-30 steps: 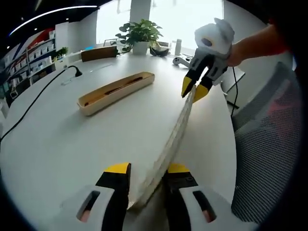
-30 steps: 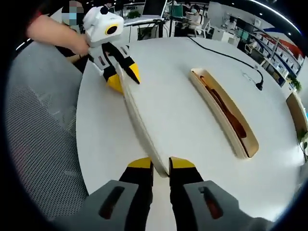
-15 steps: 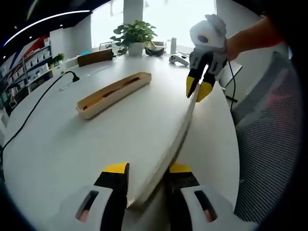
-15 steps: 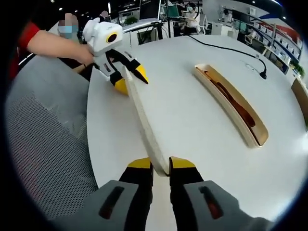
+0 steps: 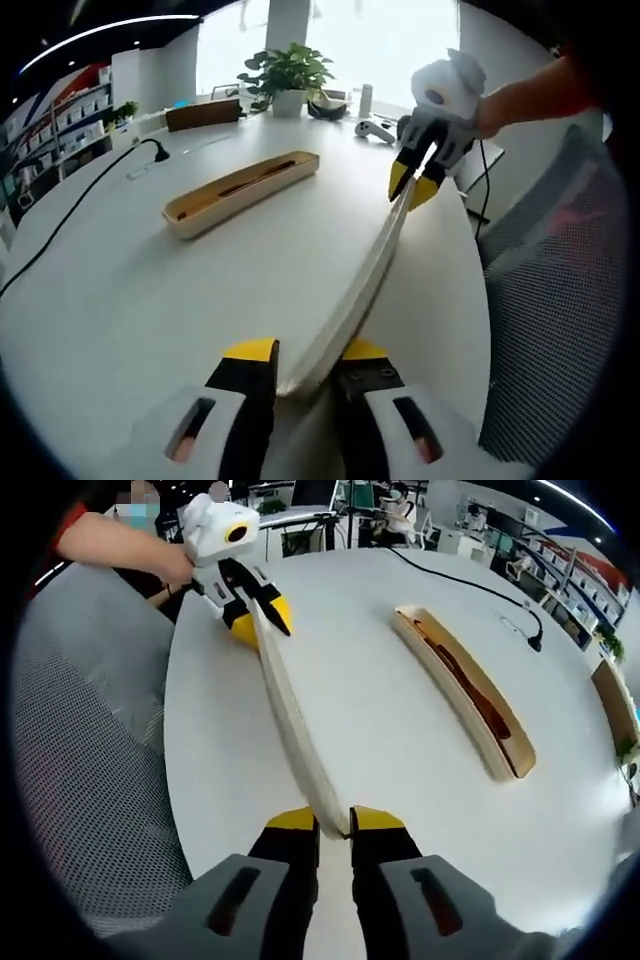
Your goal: Arrange the utensils inside the cutlery case until each visible utensil rests in its matching compartment.
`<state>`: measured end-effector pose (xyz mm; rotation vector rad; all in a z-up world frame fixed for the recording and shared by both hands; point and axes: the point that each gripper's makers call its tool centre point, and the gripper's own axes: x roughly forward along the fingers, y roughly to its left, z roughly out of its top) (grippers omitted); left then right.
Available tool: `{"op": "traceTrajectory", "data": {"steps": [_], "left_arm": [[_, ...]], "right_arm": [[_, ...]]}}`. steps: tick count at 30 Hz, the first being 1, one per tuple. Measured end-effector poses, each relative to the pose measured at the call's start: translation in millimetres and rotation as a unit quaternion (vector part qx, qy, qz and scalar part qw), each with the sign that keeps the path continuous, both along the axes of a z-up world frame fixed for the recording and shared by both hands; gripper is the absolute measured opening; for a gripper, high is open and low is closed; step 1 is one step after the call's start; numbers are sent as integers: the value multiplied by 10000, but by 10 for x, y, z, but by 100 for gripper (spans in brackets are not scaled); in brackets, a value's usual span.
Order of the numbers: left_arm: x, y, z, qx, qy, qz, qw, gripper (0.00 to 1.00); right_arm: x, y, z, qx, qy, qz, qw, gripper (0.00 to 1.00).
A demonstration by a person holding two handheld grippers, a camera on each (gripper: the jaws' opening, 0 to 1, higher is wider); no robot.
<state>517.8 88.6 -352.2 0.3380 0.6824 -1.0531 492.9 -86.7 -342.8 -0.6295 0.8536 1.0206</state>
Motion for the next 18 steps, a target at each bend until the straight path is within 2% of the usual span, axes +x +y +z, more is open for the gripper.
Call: {"op": "traceTrajectory", "data": {"steps": [4, 7, 9, 10, 12, 16, 18], "left_arm": [[-6, -3, 6, -48, 23, 43, 10000, 21], [-5, -6, 5, -24, 3, 8, 10000, 22], [-6, 1, 5, -51, 10, -44, 10000, 23], [-4, 9, 5, -56, 3, -53, 10000, 23], [-13, 13, 7, -113, 33, -95, 9999, 25], [-20, 4, 9, -130, 155, -48, 9998, 26], [-29, -20, 9, -156, 123, -108, 9997, 26]], "right_arm": [[44, -14, 7, 233, 88, -330, 9991, 7], [13, -17, 9, 302, 177, -349, 9988, 7], [-77, 3, 19, 461, 483, -365, 9971, 6], [-148, 19, 37, 580, 751, -331, 9949, 5], [-200, 28, 79, 765, 998, -407, 9912, 5], [-222, 7, 114, 1041, 1186, -776, 9844, 5], [-254, -2, 84, 972, 1105, -703, 9866, 5]]}}
